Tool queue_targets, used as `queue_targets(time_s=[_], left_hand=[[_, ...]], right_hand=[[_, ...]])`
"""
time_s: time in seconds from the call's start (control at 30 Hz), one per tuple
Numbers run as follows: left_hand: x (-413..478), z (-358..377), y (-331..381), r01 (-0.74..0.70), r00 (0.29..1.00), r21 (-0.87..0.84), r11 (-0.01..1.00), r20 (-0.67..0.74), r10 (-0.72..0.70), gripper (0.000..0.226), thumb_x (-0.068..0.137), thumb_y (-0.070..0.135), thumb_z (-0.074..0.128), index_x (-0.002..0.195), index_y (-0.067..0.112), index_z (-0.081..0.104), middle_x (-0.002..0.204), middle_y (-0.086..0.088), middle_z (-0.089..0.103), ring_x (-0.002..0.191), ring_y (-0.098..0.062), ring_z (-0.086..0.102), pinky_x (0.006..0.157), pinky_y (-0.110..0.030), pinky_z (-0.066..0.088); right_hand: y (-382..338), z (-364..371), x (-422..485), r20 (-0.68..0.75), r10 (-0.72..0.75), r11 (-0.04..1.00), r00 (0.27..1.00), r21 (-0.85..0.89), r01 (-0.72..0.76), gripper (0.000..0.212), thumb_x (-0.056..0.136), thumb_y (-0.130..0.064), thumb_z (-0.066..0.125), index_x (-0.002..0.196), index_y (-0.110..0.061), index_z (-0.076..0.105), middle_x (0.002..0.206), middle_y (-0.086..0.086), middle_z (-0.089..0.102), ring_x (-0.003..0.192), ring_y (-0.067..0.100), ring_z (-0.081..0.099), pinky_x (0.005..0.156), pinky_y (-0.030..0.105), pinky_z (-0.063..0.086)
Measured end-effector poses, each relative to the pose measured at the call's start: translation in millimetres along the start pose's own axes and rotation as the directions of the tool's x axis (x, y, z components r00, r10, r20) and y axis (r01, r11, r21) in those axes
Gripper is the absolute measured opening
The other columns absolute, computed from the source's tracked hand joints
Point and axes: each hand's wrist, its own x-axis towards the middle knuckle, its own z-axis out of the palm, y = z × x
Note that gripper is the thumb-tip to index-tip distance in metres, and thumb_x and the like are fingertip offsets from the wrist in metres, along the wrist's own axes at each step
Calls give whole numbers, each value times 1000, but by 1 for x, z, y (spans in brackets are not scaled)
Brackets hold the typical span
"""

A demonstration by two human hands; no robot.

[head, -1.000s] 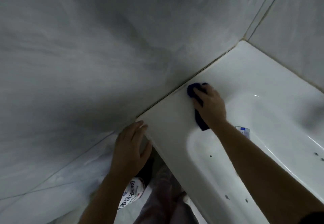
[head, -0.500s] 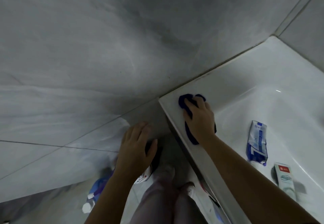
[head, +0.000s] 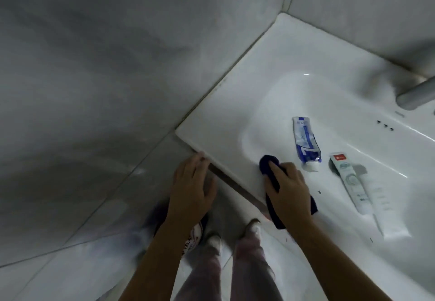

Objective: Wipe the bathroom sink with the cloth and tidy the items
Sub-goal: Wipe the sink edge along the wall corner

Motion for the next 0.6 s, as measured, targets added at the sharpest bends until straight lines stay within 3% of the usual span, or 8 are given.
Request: queue_targets(time_s=[0.07,0.13,0.27,0.37,0.47,0.6], left_hand=[[2,5,0,-91,994,-7,996,60,91,42,87,30,45,112,0,61,119,-18,59,111,-33,55,93,-44,44],[2,10,-1,-156,983,0,988,93,155,42,87,31,44,111,2,62,119,-16,60,113,-32,55,95,-41,42],[4,15,4,-236,967,48,971,107,230,43,85,32,43,111,4,62,119,-16,60,113,-33,55,96,-39,37],[7,20,10,-316,947,22,949,64,314,41,86,29,45,110,2,63,117,-16,62,112,-33,56,96,-39,39],[7,35,24,-402,913,-78,913,43,406,35,86,24,50,107,0,64,115,-16,63,109,-34,57,91,-45,47],[-5,55,68,-455,868,-189,870,126,481,35,80,25,51,105,6,66,116,-12,63,110,-30,54,93,-40,40]], right_hand=[[8,-12,-22,-21,131,991,991,-38,-132,31,80,-15,68,108,-2,62,94,17,59,73,35,56,59,41,49],[-4,-6,-15,-36,170,983,985,-58,-172,29,81,-16,66,108,-4,62,96,17,58,75,35,55,60,41,48],[-46,22,34,14,150,988,989,-24,-149,35,93,-30,45,122,-12,52,114,11,51,95,30,49,75,41,46],[-39,16,21,-6,119,993,993,-9,-119,37,92,-32,45,121,-11,55,111,12,54,92,31,52,70,41,47],[7,-14,-37,-146,180,981,973,-50,-189,42,85,-37,41,107,-9,64,95,14,59,77,35,56,60,40,50],[74,-57,-128,-375,325,904,868,-147,-402,42,83,-32,43,102,-3,66,94,20,62,73,39,56,56,41,50]])
